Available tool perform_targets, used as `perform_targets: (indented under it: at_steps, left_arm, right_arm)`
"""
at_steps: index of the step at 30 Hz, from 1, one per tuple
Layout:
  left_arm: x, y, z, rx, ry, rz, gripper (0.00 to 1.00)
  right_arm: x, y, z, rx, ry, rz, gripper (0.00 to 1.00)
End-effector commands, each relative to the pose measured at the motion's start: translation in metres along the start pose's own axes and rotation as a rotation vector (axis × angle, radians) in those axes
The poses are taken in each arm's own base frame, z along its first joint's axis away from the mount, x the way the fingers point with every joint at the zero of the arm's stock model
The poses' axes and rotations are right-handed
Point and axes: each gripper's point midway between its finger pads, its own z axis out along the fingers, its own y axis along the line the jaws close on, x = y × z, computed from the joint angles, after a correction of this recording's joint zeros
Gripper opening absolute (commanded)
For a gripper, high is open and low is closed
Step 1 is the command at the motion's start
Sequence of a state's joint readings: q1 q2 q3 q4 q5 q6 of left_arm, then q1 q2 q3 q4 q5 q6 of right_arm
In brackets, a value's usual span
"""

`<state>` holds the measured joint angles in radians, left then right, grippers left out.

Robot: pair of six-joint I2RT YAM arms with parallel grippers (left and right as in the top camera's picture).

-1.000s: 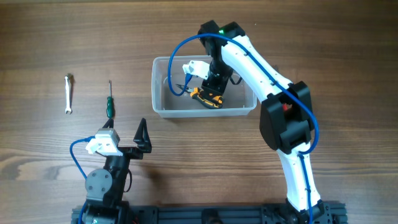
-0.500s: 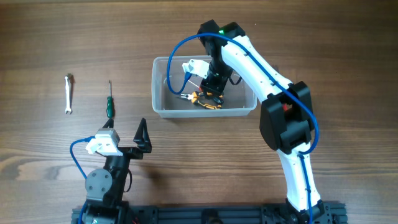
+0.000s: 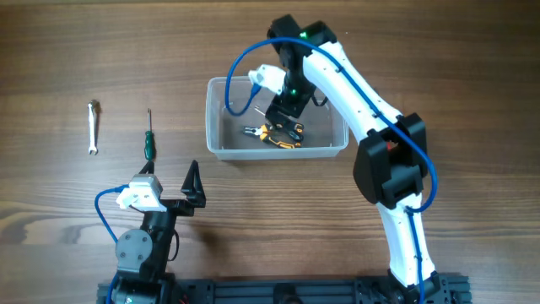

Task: Pack container
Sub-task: 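Lower the pliers into the container and open the right gripper, then move the right gripper over the red-handled pruning shears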

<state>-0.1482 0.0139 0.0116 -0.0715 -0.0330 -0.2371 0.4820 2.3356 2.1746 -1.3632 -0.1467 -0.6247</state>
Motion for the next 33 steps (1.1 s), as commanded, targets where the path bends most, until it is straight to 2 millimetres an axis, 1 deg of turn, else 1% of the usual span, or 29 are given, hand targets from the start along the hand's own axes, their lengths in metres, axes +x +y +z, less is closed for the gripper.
perform_targets:
  at_steps: [1, 2, 3, 4, 6, 7, 9, 11, 13, 16, 18, 20, 22, 25, 29, 33]
  left_arm:
    - [0.0, 0.004, 0.0, -0.015, -0.009, 0.02, 1.0]
    - [0.0, 0.004, 0.0, -0.015, -0.009, 0.02, 1.0]
    - [0.0, 0.004, 0.0, -0.015, -0.009, 0.02, 1.0]
    - [0.0, 0.004, 0.0, -0.015, -0.009, 0.02, 1.0]
    - [0.0, 0.004, 0.0, -0.015, -0.009, 0.02, 1.0]
    - [0.0, 0.004, 0.0, -0.015, -0.009, 0.02, 1.0]
    - [0.0, 0.004, 0.0, -0.015, -0.009, 0.02, 1.0]
    - [0.0, 0.004, 0.0, -0.015, -0.009, 0.02, 1.0]
    - [0.0, 0.004, 0.0, -0.015, -0.009, 0.02, 1.0]
    - [0.0, 0.004, 0.0, -0.015, -0.009, 0.02, 1.0]
    - [0.0, 0.004, 0.0, -0.015, -0.009, 0.02, 1.0]
    - [0.0, 0.004, 0.0, -0.015, -0.009, 0.02, 1.0]
    - [0.0, 0.004, 0.0, -0.015, -0.009, 0.02, 1.0]
    - [0.0, 0.004, 0.0, -0.015, -0.009, 0.02, 1.0]
    - [0.0, 0.004, 0.0, -0.015, -0.009, 0.02, 1.0]
    - [0.0, 0.004, 0.0, -0.015, -0.009, 0.02, 1.0]
  right_arm:
    - [-0.009, -0.032, -0.077, 0.179, -0.137, 0.089, 1.0]
    - [-0.008, -0.04, -0.095, 0.221, -0.165, 0.116, 1.0]
    - [-0.004, -0.051, -0.119, 0.278, -0.197, 0.16, 1.0]
    - [0.0, -0.057, -0.132, 0.312, -0.212, 0.188, 1.0]
    - [0.026, -0.076, -0.174, 0.413, -0.243, 0.308, 1.0]
    - [0.038, -0.081, -0.187, 0.434, -0.252, 0.354, 1.0]
    - [0.061, -0.086, -0.205, 0.452, -0.263, 0.419, 1.0]
    - [0.095, -0.094, -0.224, 0.468, -0.263, 0.515, 1.0]
    - [0.123, -0.099, -0.232, 0.468, -0.243, 0.581, 1.0]
    - [0.157, -0.102, -0.231, 0.421, -0.212, 0.686, 1.0]
    - [0.164, -0.097, -0.228, 0.333, -0.246, 0.716, 1.0]
    - [0.17, -0.098, -0.225, 0.286, -0.27, 0.779, 1.0]
    - [0.18, -0.1, -0.218, 0.263, -0.252, 0.816, 1.0]
    - [0.193, -0.098, -0.194, 0.209, -0.186, 0.838, 1.0]
    - [0.204, -0.091, -0.151, 0.125, -0.094, 0.871, 1.0]
    - [0.211, -0.091, -0.109, 0.084, -0.046, 0.882, 1.0]
